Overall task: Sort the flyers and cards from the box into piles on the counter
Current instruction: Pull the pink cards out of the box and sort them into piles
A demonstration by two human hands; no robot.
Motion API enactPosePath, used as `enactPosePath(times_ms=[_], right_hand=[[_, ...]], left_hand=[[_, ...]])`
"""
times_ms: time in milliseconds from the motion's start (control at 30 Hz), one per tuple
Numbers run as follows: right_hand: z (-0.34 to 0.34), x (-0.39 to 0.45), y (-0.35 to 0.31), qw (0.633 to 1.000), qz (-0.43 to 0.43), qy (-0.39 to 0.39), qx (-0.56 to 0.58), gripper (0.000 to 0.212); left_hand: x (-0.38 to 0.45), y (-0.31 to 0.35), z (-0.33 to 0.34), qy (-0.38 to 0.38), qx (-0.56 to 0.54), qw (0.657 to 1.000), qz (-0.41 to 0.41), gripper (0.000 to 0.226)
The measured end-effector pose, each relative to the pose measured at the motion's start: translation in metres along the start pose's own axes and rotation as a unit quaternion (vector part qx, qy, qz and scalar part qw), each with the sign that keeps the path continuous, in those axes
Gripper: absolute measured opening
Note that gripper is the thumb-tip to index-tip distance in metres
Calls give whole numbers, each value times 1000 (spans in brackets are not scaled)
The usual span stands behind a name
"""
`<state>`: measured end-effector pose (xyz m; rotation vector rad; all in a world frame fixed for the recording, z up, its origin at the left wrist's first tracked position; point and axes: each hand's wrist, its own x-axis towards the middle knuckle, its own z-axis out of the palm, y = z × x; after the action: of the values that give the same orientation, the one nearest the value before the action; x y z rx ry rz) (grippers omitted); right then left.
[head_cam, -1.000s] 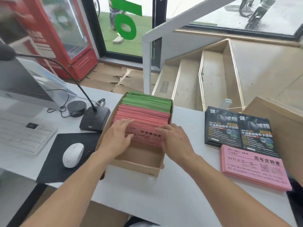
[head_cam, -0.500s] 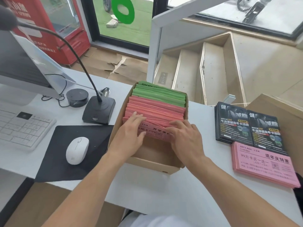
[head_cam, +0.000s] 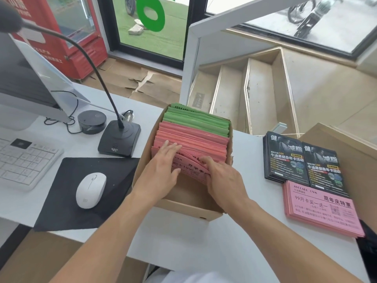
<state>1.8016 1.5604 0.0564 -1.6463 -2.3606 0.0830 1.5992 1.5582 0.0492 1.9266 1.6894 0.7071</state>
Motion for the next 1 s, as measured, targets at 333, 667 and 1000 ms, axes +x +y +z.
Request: enactPosePath(times_ms=[333, 667, 1000], right_hand=[[9, -2, 6, 997, -41, 63, -34, 50], [-1, -4, 1, 998, -55, 23, 8, 49], [-26, -11, -1, 988, -20, 75, 134, 58]], left_hand=[[0, -2, 2, 3, 11, 1000, 4, 61], [1, -2, 2, -8, 13, 1000, -1, 67], [-1, 2, -6, 143, 35, 989, 15, 80]])
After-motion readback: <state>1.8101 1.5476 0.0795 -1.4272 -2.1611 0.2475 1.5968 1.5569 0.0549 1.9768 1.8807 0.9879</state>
